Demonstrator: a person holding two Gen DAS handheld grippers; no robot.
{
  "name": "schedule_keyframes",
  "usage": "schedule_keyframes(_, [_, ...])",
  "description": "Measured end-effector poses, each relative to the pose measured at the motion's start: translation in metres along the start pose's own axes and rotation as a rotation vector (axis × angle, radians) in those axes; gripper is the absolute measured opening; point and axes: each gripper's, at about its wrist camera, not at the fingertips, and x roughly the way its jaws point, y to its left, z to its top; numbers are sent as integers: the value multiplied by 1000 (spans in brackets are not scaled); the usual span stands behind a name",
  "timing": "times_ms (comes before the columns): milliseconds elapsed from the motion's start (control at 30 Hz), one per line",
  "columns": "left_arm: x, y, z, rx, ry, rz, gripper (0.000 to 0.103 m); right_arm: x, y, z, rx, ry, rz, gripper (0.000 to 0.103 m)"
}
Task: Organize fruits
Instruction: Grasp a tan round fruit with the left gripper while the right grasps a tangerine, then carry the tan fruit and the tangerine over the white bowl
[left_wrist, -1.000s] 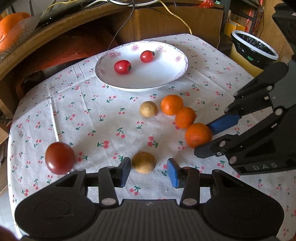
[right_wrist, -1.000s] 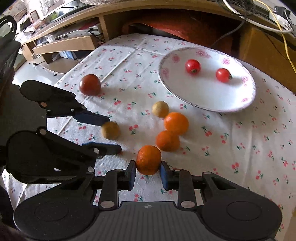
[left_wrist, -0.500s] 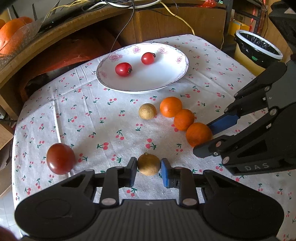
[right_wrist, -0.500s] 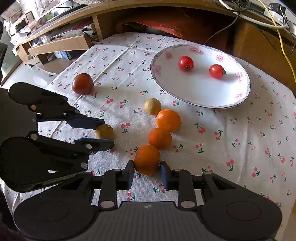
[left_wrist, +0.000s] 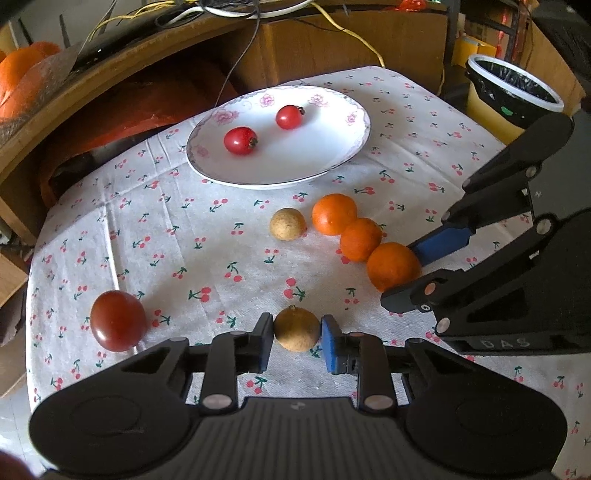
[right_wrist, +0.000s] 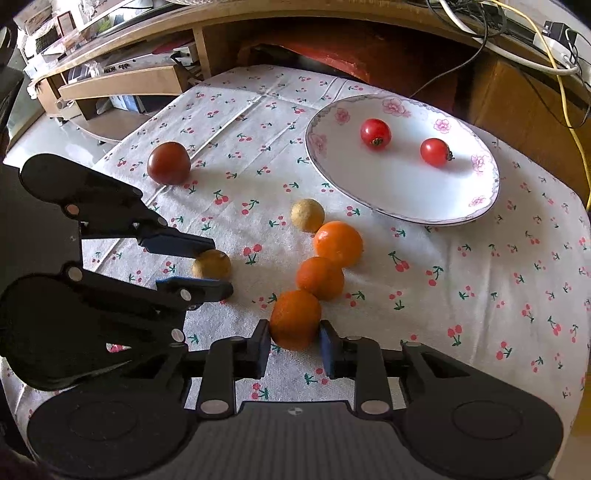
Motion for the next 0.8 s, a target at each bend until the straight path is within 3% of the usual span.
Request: schedule_keyframes(800, [-13, 1, 27, 9, -80, 60, 36, -28, -8, 15, 13, -100, -48, 23])
